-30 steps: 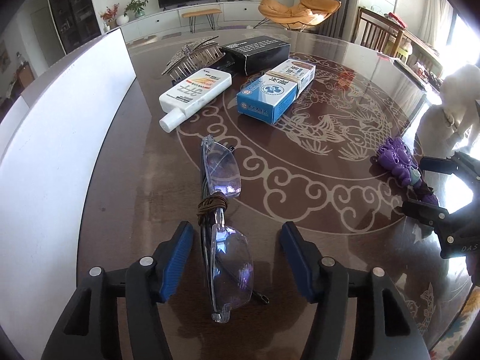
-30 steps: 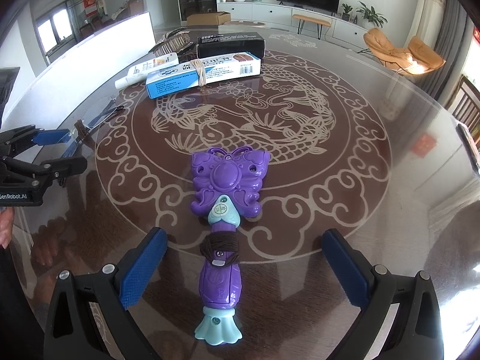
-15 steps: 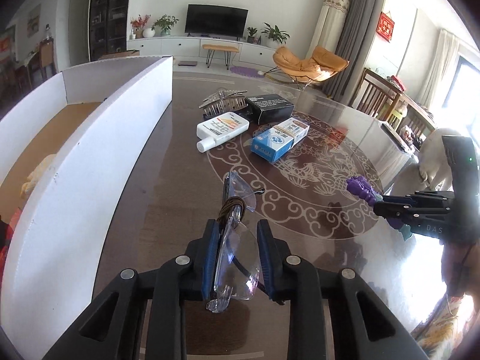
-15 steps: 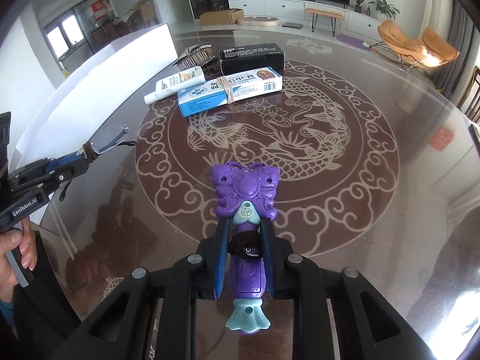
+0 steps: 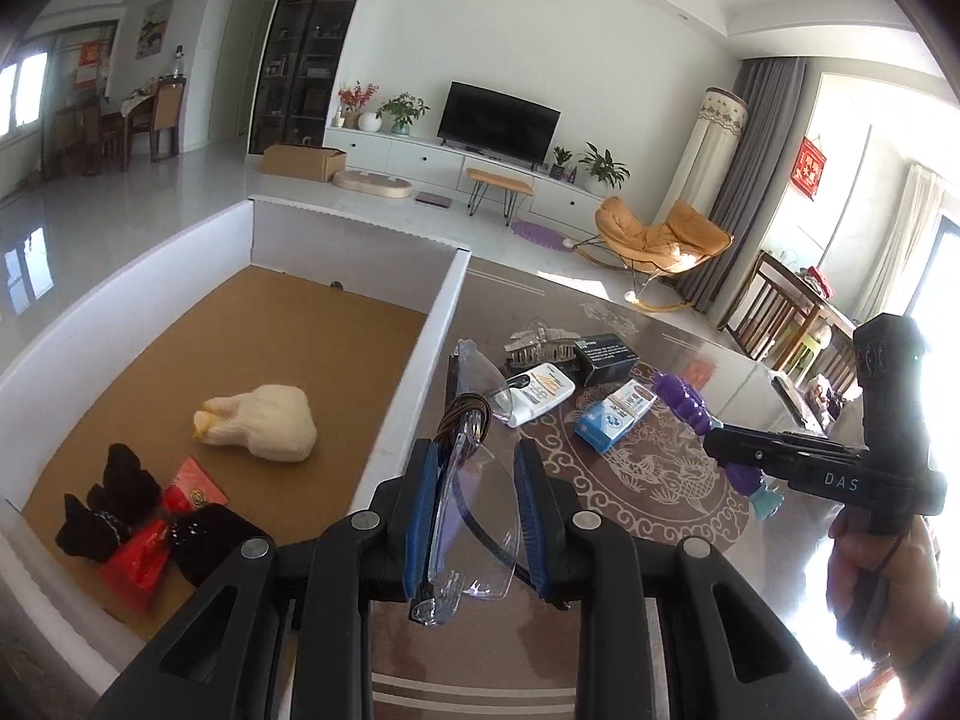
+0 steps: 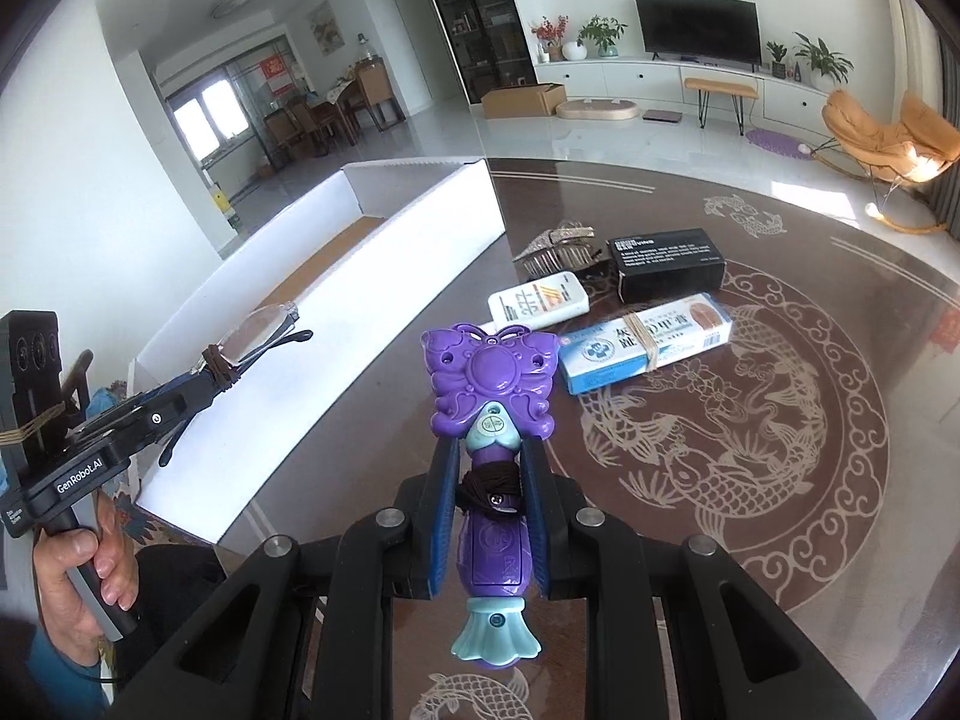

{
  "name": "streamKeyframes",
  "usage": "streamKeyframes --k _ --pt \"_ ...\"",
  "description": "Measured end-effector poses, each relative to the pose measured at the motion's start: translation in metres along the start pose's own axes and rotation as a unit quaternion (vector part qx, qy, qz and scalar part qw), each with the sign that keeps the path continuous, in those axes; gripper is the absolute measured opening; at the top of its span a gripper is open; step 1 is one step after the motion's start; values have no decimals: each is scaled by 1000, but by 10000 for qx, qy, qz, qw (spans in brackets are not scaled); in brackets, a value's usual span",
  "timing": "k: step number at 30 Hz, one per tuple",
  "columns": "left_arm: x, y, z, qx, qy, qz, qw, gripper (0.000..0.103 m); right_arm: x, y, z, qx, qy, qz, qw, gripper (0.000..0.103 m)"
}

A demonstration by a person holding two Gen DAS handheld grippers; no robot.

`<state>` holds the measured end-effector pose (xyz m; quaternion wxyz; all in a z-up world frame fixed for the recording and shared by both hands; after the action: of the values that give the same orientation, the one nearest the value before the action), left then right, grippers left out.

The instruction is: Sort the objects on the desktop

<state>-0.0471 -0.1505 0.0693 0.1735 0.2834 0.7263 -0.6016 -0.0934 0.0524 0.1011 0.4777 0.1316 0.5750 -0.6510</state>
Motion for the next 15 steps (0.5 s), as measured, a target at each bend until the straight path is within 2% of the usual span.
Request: streamKeyframes --k 5,7,10,13,14,15 --pt "-7 -24 88 -369 -736 57 9966 26 29 -45 84 -241 -750 -158 9968 22" --pt "0 -25 123 -450 -1111 249 9925 26 46 -60 125 -399 -1044 -136 9936 22" --pt "13 -20 164 -632 -1396 612 9863 26 78 -70 184 -664 -1366 15 9884 22" --pt "28 -7 189 -784 -1692 1061 9767 29 116 -67 230 -934 -1463 267 9845 22" --pt "31 -1 194 -819 -1775 1164 9738 32 129 -64 242 -1020 -1439 354 9837 23" --pt "32 4 197 -856 -1829 1217 9718 41 142 -60 250 -1069 -1406 465 9832 29"
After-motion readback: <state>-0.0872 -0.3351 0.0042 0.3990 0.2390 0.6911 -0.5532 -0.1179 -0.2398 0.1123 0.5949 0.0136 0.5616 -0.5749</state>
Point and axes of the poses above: each gripper's, at about its wrist camera, not at the fingertips, and x roughly the way its jaws point, z to its left, y to its underside, the point moved 4 cm from there along x, roughly the way its jaws point, and after that the axes turned 3 degrees about x, right-handed, at the moved point
